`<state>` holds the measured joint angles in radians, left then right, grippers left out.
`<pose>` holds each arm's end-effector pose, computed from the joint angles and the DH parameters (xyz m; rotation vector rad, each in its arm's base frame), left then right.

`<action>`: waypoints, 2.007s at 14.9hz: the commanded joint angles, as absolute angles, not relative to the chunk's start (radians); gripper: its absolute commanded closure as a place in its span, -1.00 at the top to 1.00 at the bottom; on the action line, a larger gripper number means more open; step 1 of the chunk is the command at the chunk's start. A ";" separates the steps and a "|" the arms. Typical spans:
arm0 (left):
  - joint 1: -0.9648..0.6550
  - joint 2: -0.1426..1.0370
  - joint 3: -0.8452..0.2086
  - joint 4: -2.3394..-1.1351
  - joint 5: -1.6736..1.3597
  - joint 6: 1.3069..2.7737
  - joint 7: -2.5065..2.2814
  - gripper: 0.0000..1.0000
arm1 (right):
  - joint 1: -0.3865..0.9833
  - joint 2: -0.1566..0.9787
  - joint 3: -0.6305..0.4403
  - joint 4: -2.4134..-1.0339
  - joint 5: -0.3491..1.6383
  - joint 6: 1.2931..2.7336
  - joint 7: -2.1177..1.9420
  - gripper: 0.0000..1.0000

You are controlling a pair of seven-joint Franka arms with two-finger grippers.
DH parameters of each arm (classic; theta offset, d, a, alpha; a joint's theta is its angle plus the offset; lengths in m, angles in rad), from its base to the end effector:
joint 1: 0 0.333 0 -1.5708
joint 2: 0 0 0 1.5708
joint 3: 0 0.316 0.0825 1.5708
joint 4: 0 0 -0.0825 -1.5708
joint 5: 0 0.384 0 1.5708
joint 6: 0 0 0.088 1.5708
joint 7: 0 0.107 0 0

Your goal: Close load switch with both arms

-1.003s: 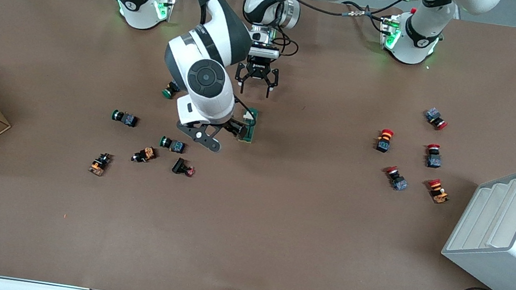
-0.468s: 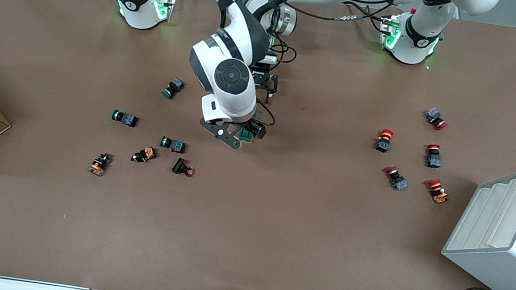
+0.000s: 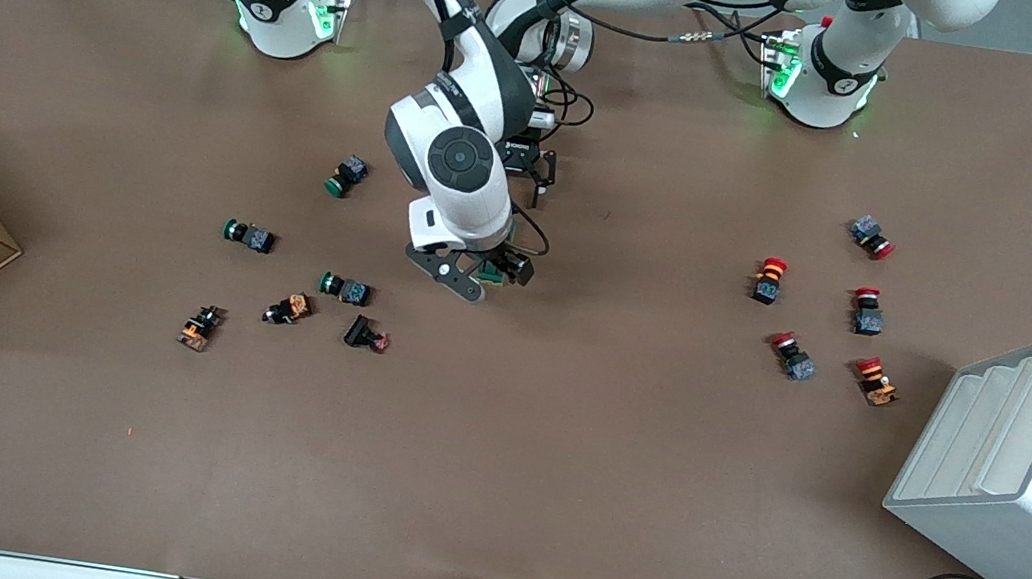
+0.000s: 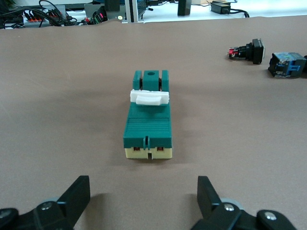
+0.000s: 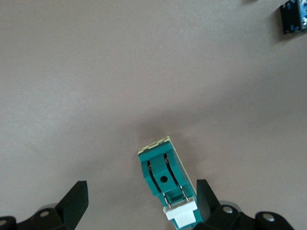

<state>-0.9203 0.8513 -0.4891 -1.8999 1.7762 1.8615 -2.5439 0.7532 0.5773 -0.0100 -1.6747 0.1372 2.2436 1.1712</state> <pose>0.1675 -0.5648 0.0801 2.7055 -0.0863 1.5781 0.4969 0.4630 0.2675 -2.9862 0.7823 0.1354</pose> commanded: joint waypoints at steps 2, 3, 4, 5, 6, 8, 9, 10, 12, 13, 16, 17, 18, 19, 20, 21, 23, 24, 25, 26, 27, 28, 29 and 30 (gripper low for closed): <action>-0.937 0.867 -0.483 -1.887 1.787 1.850 -2.554 0.98 | 0.761 0.557 -0.017 -1.720 0.153 2.272 1.148 1.00; -0.937 0.867 -0.483 -1.885 1.786 1.850 -2.554 0.98 | 0.761 0.557 -0.017 -1.721 0.153 2.275 1.129 1.00; -0.937 0.868 -0.483 -1.884 1.784 1.850 -2.553 0.98 | 0.761 0.557 -0.017 -1.721 0.153 2.279 1.120 1.00; -0.937 0.870 -0.482 -1.884 1.786 1.850 -2.553 0.98 | 0.761 0.557 -0.017 -1.721 0.153 2.283 1.120 1.00; -0.937 0.871 -0.482 -1.885 1.784 1.850 -2.550 0.98 | 0.762 0.557 -0.017 -1.721 0.153 2.290 1.120 1.00; -0.937 0.873 -0.482 -1.885 1.784 1.848 -2.551 0.98 | 0.781 0.558 -0.015 -1.746 0.155 2.334 1.123 1.00; -0.937 0.871 -0.482 -1.885 1.784 1.850 -2.553 0.98 | 0.790 0.558 -0.015 -1.762 0.155 2.364 1.132 1.00; -0.937 0.871 -0.483 -1.885 1.784 1.850 -2.553 0.98 | 0.801 0.560 -0.015 -1.775 0.155 2.385 1.138 1.00; -0.937 0.871 -0.483 -1.885 1.782 1.848 -2.553 0.98 | 0.819 0.575 -0.017 -1.776 0.155 2.396 1.143 1.00; -0.937 0.871 -0.482 -1.885 1.782 1.850 -2.551 0.98 | 0.818 0.575 -0.017 -1.776 0.155 2.395 1.143 1.00; -0.937 0.871 -0.483 -1.885 1.782 1.850 -2.551 0.98 | 0.818 0.563 -0.017 -1.810 0.155 2.385 1.128 1.00; -0.937 0.871 -0.483 -1.885 1.782 1.850 -2.551 0.98 | 0.816 0.543 -0.015 -1.839 0.153 2.385 1.118 1.00; -0.937 0.871 -0.483 -1.885 1.781 1.848 -2.551 0.98 | 0.819 0.514 -0.017 -1.864 0.153 2.385 1.115 1.00; -0.937 0.871 -0.483 -1.885 1.781 1.850 -2.553 0.98 | 0.828 0.500 -0.015 -1.887 0.153 2.388 1.115 1.00; -0.937 0.871 -0.483 -1.885 1.781 1.850 -2.551 0.98 | 0.847 0.497 -0.015 -1.908 0.153 2.398 1.115 1.00; -0.937 0.870 -0.483 -1.885 1.781 1.850 -2.549 0.98 | 0.863 0.495 -0.015 -1.919 0.153 2.411 1.118 1.00; -0.937 0.871 -0.483 -1.882 1.781 1.850 -2.543 0.98 | 0.882 0.500 -0.015 -1.975 0.153 2.520 1.132 1.00; -0.937 0.871 -0.483 -1.882 1.781 1.850 -2.543 0.98 | 0.894 0.502 -0.015 -2.012 0.153 2.593 1.143 1.00; -0.937 0.871 -0.483 -1.882 1.781 1.850 -2.543 0.98 | 0.896 0.505 -0.015 -2.025 0.155 2.627 1.149 1.00; -0.937 0.870 -0.483 -1.884 1.781 1.850 -2.543 0.98 | 0.899 0.506 -0.015 -2.023 0.155 2.637 1.152 1.00; -0.937 0.868 -0.483 -1.884 1.781 1.848 -2.545 0.98 | 0.899 0.506 -0.015 -2.022 0.155 2.638 1.157 1.00; -0.937 0.868 -0.483 -1.884 1.781 1.848 -2.545 0.98 | 0.897 0.506 -0.014 -2.020 0.155 2.638 1.157 1.00; -0.936 0.868 -0.483 -1.884 1.781 1.850 -2.543 0.98 | 0.899 0.506 -0.014 -2.014 0.161 2.641 1.158 1.00; -0.936 0.870 -0.483 -1.882 1.781 1.850 -2.543 0.98 | 0.899 0.506 -0.014 -2.011 0.178 2.643 1.157 1.00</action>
